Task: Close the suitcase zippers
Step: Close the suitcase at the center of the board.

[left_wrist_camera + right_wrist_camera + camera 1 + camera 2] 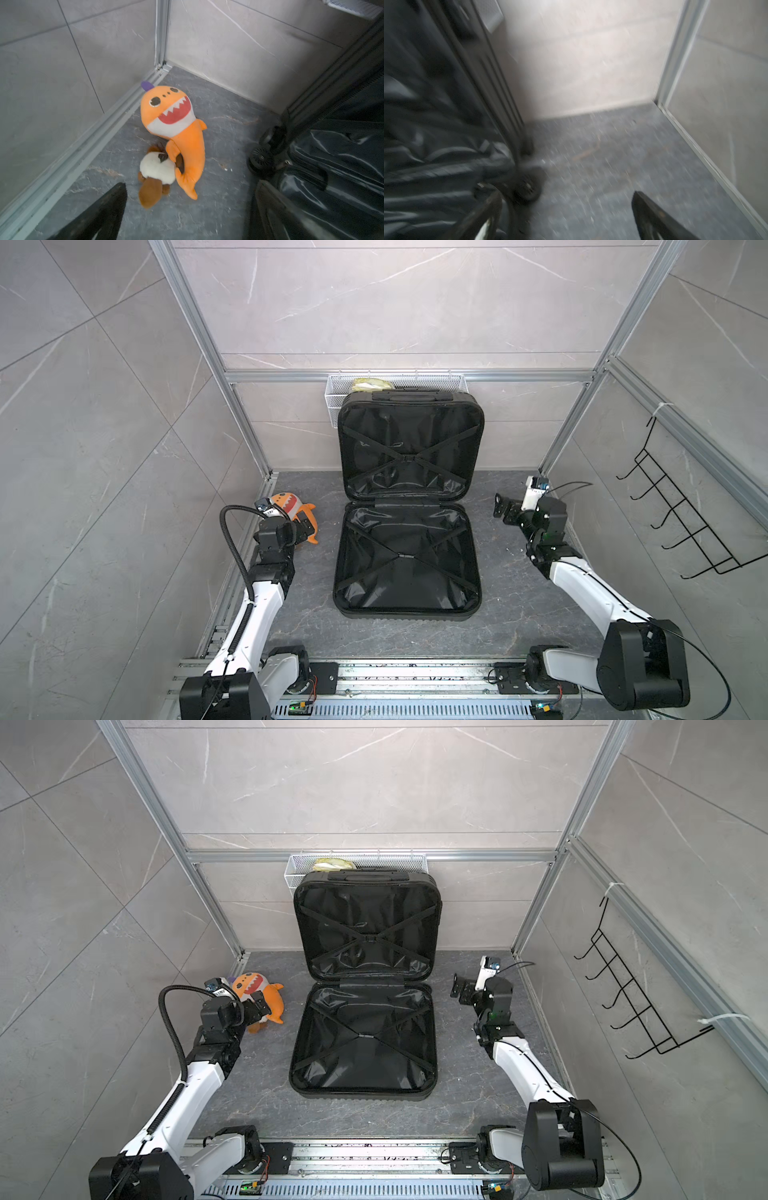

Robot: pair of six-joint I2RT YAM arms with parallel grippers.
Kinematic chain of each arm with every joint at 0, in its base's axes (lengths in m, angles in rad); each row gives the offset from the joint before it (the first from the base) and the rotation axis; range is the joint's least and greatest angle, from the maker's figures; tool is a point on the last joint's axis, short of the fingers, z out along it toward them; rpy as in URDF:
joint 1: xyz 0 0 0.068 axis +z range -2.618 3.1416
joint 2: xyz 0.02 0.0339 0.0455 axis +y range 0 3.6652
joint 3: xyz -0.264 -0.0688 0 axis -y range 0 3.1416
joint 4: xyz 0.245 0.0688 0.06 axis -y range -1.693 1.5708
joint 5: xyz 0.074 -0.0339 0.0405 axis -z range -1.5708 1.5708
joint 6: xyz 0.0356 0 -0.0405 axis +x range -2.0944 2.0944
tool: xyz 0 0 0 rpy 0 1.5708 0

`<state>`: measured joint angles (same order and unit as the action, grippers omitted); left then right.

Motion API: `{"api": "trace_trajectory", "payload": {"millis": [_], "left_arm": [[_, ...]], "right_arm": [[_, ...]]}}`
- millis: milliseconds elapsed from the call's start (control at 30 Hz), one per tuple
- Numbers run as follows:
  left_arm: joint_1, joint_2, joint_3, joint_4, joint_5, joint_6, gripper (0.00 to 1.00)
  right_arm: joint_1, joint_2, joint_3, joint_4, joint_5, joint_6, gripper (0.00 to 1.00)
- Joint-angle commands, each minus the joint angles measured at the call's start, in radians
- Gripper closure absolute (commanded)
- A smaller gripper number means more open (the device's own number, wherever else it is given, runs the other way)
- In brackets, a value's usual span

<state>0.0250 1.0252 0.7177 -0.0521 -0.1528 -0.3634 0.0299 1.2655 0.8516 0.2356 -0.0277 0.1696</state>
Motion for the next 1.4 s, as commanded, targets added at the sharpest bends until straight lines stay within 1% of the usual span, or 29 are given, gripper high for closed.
{"api": "trace_trajectory", "payload": {"millis": [0,67,133,200,233,333,400,500,567,667,700,833,1033,1200,1367], "left_arm": [[-0.012,-0.008,0.060,-0.320,0.172,-0.102,0.00],[-0.016,-0.005,0.066,-0.372,0.261,-0.110,0.01],[-0.024,0.002,0.052,-0.384,0.379,-0.106,0.04],[-0.043,0.020,0.041,-0.377,0.453,-0.109,0.08],[-0.061,0.033,0.039,-0.375,0.469,-0.110,0.09],[-0.106,0.071,0.034,-0.373,0.465,-0.111,0.14],[-0.123,0.098,0.033,-0.367,0.472,-0.111,0.20],[-0.125,0.145,0.042,-0.361,0.506,-0.107,0.27],[-0.126,0.179,0.053,-0.362,0.532,-0.101,0.32],[-0.128,0.221,0.066,-0.362,0.548,-0.103,0.41],[-0.130,0.230,0.068,-0.361,0.550,-0.105,0.42],[-0.132,0.255,0.072,-0.355,0.557,-0.103,0.53],[-0.134,0.280,0.069,-0.329,0.576,-0.114,0.63],[-0.138,0.319,0.072,-0.298,0.593,-0.135,0.70],[-0.142,0.345,0.077,-0.276,0.585,-0.156,0.81]], "right_arm": [[0.004,0.003,0.153,-0.220,-0.126,0.031,0.00],[0.007,0.034,0.258,-0.271,-0.179,0.028,0.00],[0.017,0.066,0.345,-0.296,-0.219,0.015,0.00],[0.040,0.101,0.419,-0.305,-0.227,-0.006,0.01],[0.052,0.121,0.453,-0.311,-0.225,-0.019,0.02],[0.081,0.186,0.548,-0.338,-0.210,-0.048,0.09],[0.097,0.235,0.622,-0.365,-0.208,-0.064,0.19],[0.112,0.295,0.713,-0.396,-0.200,-0.077,0.31],[0.118,0.324,0.758,-0.410,-0.178,-0.083,0.34],[0.125,0.363,0.813,-0.418,-0.139,-0.092,0.43],[0.126,0.374,0.827,-0.418,-0.129,-0.094,0.43],[0.130,0.422,0.897,-0.431,-0.086,-0.111,0.43],[0.130,0.508,1.034,-0.476,-0.060,-0.139,0.44],[0.131,0.595,1.167,-0.532,-0.063,-0.155,0.48],[0.130,0.657,1.265,-0.577,-0.067,-0.169,0.57]]}}
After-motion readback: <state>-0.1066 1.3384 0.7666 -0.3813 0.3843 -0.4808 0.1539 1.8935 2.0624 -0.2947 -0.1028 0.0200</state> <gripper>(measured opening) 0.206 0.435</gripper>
